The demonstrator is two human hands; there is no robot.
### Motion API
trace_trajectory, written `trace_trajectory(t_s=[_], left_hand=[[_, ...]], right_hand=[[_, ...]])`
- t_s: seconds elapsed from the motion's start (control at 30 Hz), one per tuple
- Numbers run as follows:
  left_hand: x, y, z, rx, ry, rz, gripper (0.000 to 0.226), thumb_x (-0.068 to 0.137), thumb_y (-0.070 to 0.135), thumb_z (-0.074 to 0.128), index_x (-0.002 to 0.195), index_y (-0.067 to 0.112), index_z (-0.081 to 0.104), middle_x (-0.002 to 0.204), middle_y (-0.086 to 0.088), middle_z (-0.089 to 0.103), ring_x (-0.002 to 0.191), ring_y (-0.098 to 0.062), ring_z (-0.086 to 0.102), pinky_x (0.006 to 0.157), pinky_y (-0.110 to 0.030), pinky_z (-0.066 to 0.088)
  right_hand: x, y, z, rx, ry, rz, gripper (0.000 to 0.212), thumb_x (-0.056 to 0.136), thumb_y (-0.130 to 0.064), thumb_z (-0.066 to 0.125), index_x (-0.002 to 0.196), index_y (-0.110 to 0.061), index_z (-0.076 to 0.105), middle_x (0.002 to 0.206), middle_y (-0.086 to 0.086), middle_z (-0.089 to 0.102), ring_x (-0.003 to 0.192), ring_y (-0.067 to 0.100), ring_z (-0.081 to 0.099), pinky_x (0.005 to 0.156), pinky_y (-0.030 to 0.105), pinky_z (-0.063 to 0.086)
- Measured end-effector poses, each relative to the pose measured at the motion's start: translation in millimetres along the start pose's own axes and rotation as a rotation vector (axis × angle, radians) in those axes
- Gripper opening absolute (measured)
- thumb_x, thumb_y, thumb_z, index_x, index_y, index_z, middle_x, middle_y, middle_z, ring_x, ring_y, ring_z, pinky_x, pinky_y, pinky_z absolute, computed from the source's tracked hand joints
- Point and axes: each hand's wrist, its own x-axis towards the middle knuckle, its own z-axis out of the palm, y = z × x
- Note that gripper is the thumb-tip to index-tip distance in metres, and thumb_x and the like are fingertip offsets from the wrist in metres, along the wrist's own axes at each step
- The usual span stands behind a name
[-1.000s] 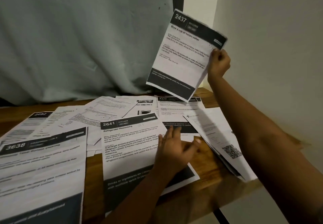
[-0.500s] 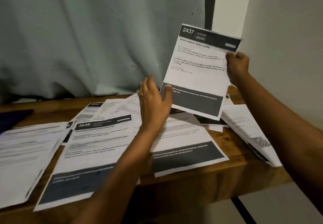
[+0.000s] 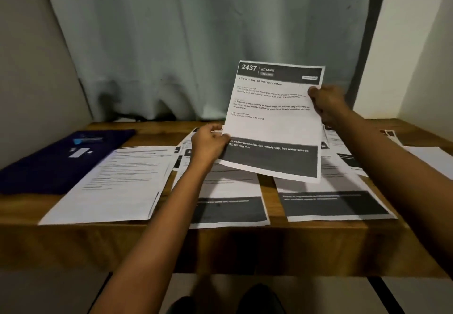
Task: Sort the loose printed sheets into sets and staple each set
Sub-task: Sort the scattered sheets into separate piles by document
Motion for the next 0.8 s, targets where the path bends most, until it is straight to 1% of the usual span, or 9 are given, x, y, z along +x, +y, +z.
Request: trace_trajectory(t_s=[0.07, 0.13, 0.2, 0.27, 0.33, 0.43, 0.6, 0.7, 0.8], left_hand=[[-1, -8, -26, -0.025, 0.015, -0.010, 0.019, 0.080, 0.007, 0.065, 0.097, 0.017, 0.068, 0.097, -0.008, 0.072, 0.086, -0.022, 0.068, 0.083, -0.040, 0.056], [-1, -15, -55, -0.044, 0.040, -0.036, 0.018, 0.084, 0.003, 0.062, 0.095, 0.016, 0.067, 0.098, -0.007, 0.071, 0.084, -0.020, 0.066, 0.079, -0.034, 0.055], [1, -24, -85, -0.037, 0.072, -0.051, 0.018, 0.085, 0.003, 0.062, 0.094, 0.018, 0.066, 0.096, -0.006, 0.070, 0.080, -0.017, 0.065, 0.072, -0.028, 0.052], [3, -36, -117, 0.002, 0.120, -0.074, 0.018, 0.085, 0.004, 0.062, 0.094, 0.019, 0.067, 0.097, -0.006, 0.070, 0.080, -0.016, 0.065, 0.070, -0.027, 0.051], [3, -49, -148, 0.042, 0.163, -0.122, 0.022, 0.084, 0.005, 0.064, 0.101, 0.017, 0.068, 0.099, -0.006, 0.070, 0.089, -0.020, 0.066, 0.081, -0.034, 0.053], [-5, -66, -191, 0.121, 0.216, -0.176, 0.027, 0.085, 0.006, 0.064, 0.111, 0.014, 0.067, 0.107, -0.006, 0.067, 0.097, -0.021, 0.063, 0.090, -0.038, 0.051], [-24, -94, -240, 0.338, 0.290, -0.212, 0.029, 0.089, 0.009, 0.061, 0.118, 0.010, 0.062, 0.109, -0.009, 0.062, 0.093, -0.019, 0.055, 0.084, -0.037, 0.049], [-31, -110, -262, 0.443, 0.318, -0.240, 0.031, 0.089, 0.011, 0.062, 0.120, 0.009, 0.061, 0.118, -0.013, 0.062, 0.106, -0.026, 0.058, 0.093, -0.043, 0.048], [-37, -122, -276, 0.559, 0.322, -0.253, 0.031, 0.089, 0.010, 0.062, 0.120, 0.008, 0.062, 0.117, -0.015, 0.064, 0.109, -0.029, 0.058, 0.091, -0.040, 0.046]], right_hand=[[-10, 3, 27, 0.008, -0.044, 0.026, 0.022, 0.096, -0.010, 0.051, 0.074, -0.011, 0.051, 0.046, -0.004, 0.058, 0.040, 0.005, 0.053, 0.036, 0.013, 0.040], [-20, 11, 56, -0.032, -0.108, 0.062, 0.010, 0.093, -0.011, 0.055, 0.085, -0.004, 0.059, 0.079, 0.009, 0.071, 0.068, 0.020, 0.066, 0.067, 0.027, 0.057], [-35, 23, 84, -0.109, -0.222, 0.106, 0.011, 0.089, -0.010, 0.059, 0.096, -0.001, 0.061, 0.100, 0.014, 0.067, 0.079, 0.025, 0.066, 0.080, 0.038, 0.055], [-54, 40, 115, -0.183, -0.335, 0.143, 0.028, 0.085, -0.006, 0.063, 0.110, 0.003, 0.059, 0.107, 0.014, 0.066, 0.085, 0.027, 0.066, 0.072, 0.038, 0.056], [-76, 57, 144, -0.239, -0.429, 0.156, 0.038, 0.079, -0.001, 0.064, 0.115, 0.003, 0.055, 0.111, 0.014, 0.064, 0.089, 0.029, 0.065, 0.068, 0.036, 0.057], [-107, 75, 185, -0.335, -0.491, 0.118, 0.052, 0.072, -0.005, 0.068, 0.119, -0.002, 0.046, 0.114, 0.007, 0.062, 0.097, 0.025, 0.062, 0.077, 0.034, 0.056], [-156, 89, 240, -0.541, -0.528, -0.078, 0.061, 0.080, -0.008, 0.065, 0.133, 0.001, 0.038, 0.124, 0.011, 0.057, 0.113, 0.027, 0.056, 0.082, 0.026, 0.047], [-180, 91, 258, -0.609, -0.587, -0.222, 0.046, 0.085, -0.005, 0.060, 0.128, 0.002, 0.045, 0.130, 0.014, 0.053, 0.117, 0.028, 0.052, 0.086, 0.022, 0.041], [-194, 96, 274, -0.655, -0.657, -0.266, 0.038, 0.086, -0.015, 0.060, 0.120, -0.001, 0.052, 0.128, 0.016, 0.054, 0.114, 0.030, 0.053, 0.092, 0.032, 0.048]])
